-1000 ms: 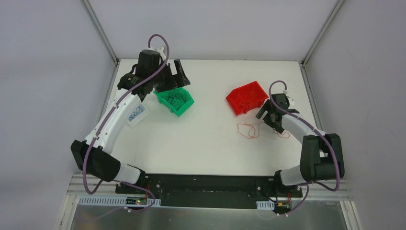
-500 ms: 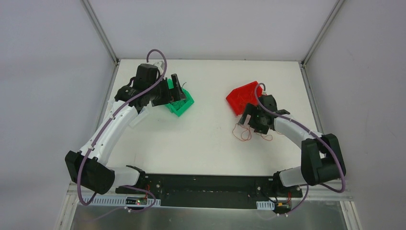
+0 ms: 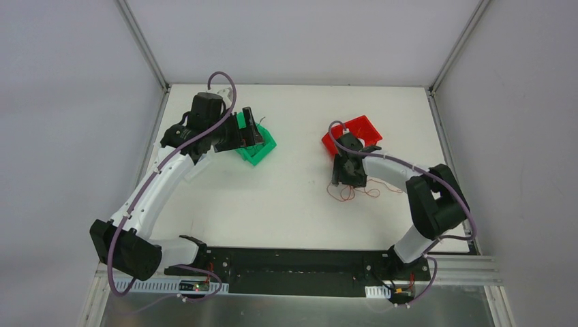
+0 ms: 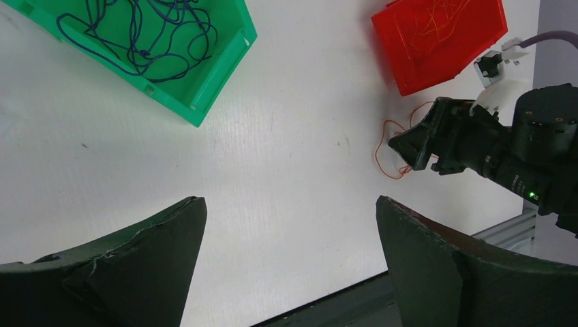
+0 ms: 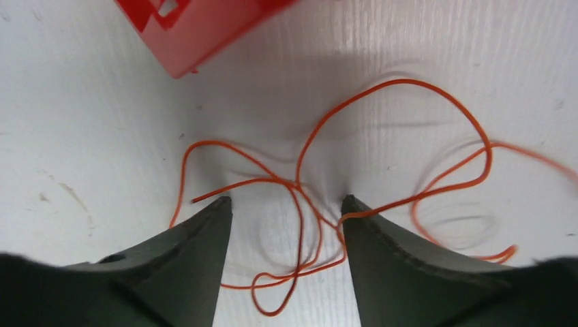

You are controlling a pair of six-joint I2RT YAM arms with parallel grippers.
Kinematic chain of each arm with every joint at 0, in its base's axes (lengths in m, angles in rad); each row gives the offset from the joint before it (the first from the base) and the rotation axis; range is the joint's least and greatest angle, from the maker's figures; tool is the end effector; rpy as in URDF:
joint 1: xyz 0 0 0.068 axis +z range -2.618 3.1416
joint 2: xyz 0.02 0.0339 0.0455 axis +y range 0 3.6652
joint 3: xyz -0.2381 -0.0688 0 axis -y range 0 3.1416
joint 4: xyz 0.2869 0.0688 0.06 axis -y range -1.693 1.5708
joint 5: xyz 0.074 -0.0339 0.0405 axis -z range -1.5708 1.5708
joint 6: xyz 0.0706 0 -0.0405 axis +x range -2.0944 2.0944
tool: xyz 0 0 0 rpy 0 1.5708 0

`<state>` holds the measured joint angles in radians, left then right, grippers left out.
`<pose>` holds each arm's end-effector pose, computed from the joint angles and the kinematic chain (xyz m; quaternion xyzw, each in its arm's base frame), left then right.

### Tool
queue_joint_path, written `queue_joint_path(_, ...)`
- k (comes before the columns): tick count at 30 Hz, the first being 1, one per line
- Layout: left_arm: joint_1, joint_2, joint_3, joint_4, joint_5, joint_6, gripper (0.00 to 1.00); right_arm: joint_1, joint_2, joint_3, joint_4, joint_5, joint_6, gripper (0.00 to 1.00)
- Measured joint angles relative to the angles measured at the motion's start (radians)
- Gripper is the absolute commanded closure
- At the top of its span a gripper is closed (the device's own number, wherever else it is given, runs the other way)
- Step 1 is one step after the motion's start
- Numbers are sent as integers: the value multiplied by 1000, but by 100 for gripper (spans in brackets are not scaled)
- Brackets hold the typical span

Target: Untangle the cables

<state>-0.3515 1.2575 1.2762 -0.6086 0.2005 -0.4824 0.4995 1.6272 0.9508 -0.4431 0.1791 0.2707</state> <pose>0.3250 -0.1342 0.3257 -0.0104 0.8789 -0.2705 0.3928 0.3197 0.1601 0.0893 -0.0909 0.9667 0.0029 0.2393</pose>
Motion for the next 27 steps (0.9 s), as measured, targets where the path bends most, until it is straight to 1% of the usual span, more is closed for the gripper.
queue_joint_path(2, 0, -3, 0, 0, 0, 3, 1, 15, 23, 21, -24, 28, -9, 84)
queue_joint_path(3, 0, -3, 0, 0, 0, 5, 1, 16, 34, 35, -38, 37, -6, 94)
queue_joint_path(4, 0, -3, 0, 0, 0, 5, 1, 16, 46, 48, -47, 50, -4, 100)
queue_joint_path(10, 0, -3, 0, -2, 0, 14, 1, 14, 60, 71, -68, 63, 9, 100)
queue_joint_path(13, 0, -3, 0, -3, 0, 21, 1, 13, 32, 78, -87, -1, 11, 100)
queue_joint_path(17, 0, -3, 0, -3, 0, 27, 1, 12, -76, 129, -77, -182, 26, 100)
queue_joint_path(20, 0, -3, 0, -4, 0, 27, 1, 10, -145, 225, -52, -319, 59, 100)
queue_joint_path(24, 0, -4, 0, -5, 0, 27, 2, 3, -149, 382, -16, -460, 102, 100)
queue_joint_path(27, 0, -3, 0, -6, 0, 27, 3, -14, -127, 486, -18, -525, 131, 100)
